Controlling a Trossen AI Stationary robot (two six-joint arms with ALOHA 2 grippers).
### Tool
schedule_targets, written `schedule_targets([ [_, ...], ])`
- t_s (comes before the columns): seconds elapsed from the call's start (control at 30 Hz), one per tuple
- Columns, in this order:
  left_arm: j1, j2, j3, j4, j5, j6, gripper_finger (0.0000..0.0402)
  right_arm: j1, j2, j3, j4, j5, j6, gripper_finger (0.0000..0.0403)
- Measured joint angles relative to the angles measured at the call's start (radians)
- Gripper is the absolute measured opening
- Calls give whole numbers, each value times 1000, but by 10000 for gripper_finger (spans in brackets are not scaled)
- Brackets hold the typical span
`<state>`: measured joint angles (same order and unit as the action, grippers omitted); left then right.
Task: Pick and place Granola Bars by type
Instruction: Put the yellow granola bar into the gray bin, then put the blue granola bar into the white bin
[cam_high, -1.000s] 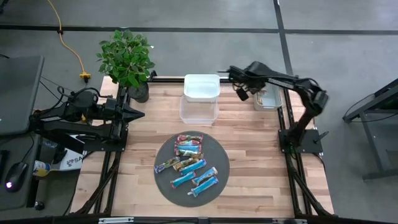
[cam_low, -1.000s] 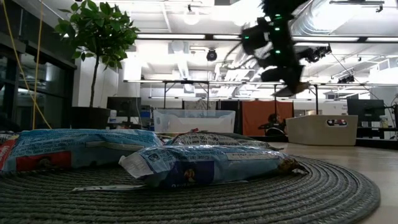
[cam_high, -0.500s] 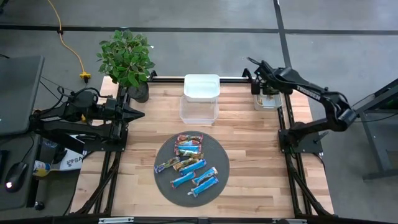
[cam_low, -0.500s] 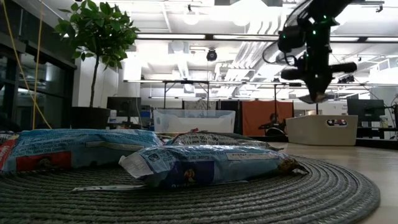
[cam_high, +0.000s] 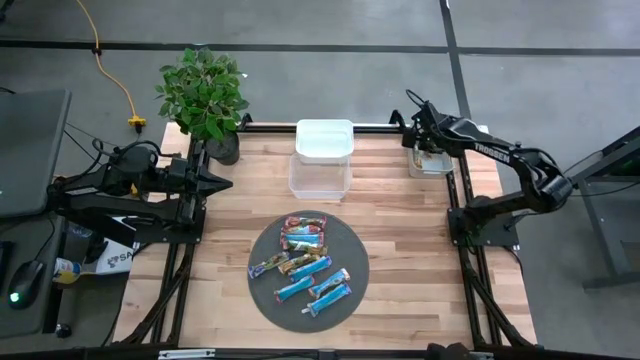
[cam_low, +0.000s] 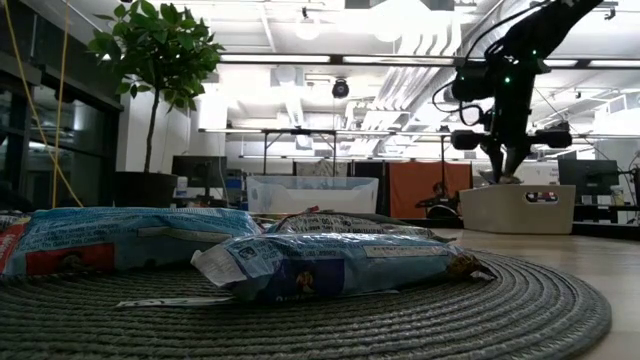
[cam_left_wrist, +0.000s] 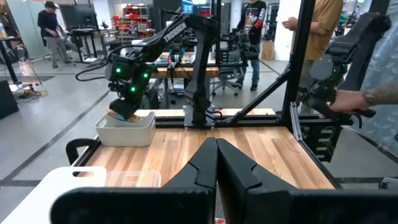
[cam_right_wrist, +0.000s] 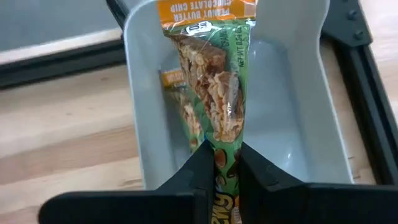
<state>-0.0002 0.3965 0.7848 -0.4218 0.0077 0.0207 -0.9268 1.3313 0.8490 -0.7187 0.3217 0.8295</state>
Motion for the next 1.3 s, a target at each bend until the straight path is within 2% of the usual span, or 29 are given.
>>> schedule_targets([
  [0.33,0,0,0,0,0,0,1,-2,30,-1,-9,-16,-3,41],
  [0.7,0,0,0,0,0,0,1,-2,30,-1,-8,-9,-5,142],
  [0.87,0,0,0,0,0,0,1,13,14,0,57,-60,-75,170],
  [1.07,0,0,0,0,0,0,1,96,-65,1,224,-95,-149,168],
  [1.3,0,0,0,0,0,0,1,263,-149,1,435,-166,-202,151],
])
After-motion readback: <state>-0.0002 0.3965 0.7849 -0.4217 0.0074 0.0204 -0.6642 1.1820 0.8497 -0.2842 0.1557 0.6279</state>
